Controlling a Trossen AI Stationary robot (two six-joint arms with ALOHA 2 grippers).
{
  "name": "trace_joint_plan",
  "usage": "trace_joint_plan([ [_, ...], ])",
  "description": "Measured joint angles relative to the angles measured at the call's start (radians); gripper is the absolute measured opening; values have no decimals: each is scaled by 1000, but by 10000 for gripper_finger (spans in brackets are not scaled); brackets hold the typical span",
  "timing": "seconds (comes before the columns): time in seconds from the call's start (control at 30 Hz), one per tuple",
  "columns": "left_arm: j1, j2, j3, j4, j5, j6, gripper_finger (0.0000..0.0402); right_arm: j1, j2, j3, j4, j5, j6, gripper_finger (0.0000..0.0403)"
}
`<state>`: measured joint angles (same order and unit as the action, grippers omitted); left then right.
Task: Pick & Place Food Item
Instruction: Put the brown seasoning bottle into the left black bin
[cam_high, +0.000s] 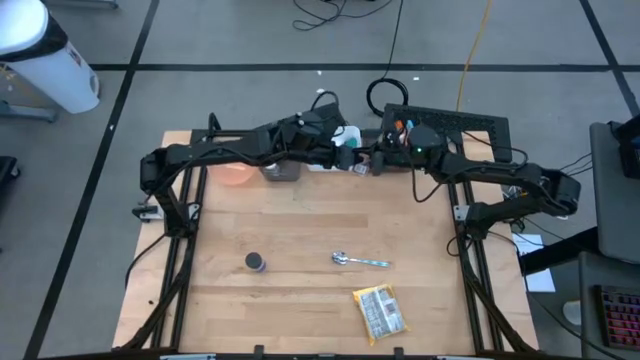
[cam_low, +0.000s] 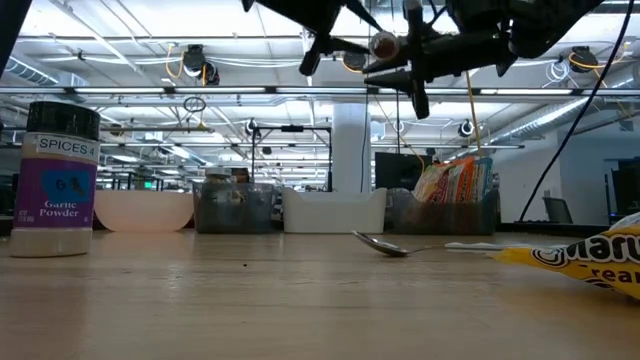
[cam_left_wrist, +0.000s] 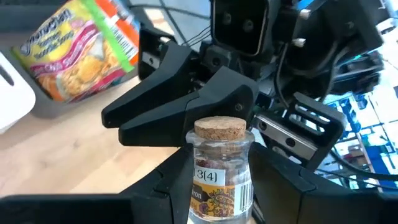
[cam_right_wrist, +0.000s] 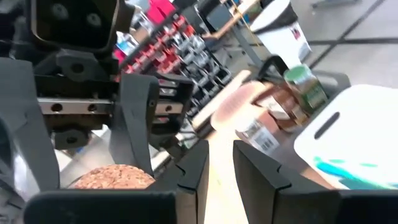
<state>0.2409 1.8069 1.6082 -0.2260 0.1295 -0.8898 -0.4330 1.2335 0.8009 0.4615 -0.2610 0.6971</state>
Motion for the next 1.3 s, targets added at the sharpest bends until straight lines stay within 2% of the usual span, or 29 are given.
trace_joint_plan([
  [0.17,1,0,-82,74,3,-12,152,2,29,-21,-17,1,-2,53],
  [0.4,-2,4,-197,173,12,-2,152,22,83,-95,51,-25,5,25],
  [0.77,-41,4,-380,358,7,-51,152,87,181,-167,165,-26,58,20],
  [1.07,-56,5,-421,359,7,-48,152,128,252,-168,195,-28,59,18],
  [1.3,-63,4,-432,373,10,-61,152,134,258,-168,200,-30,69,12],
])
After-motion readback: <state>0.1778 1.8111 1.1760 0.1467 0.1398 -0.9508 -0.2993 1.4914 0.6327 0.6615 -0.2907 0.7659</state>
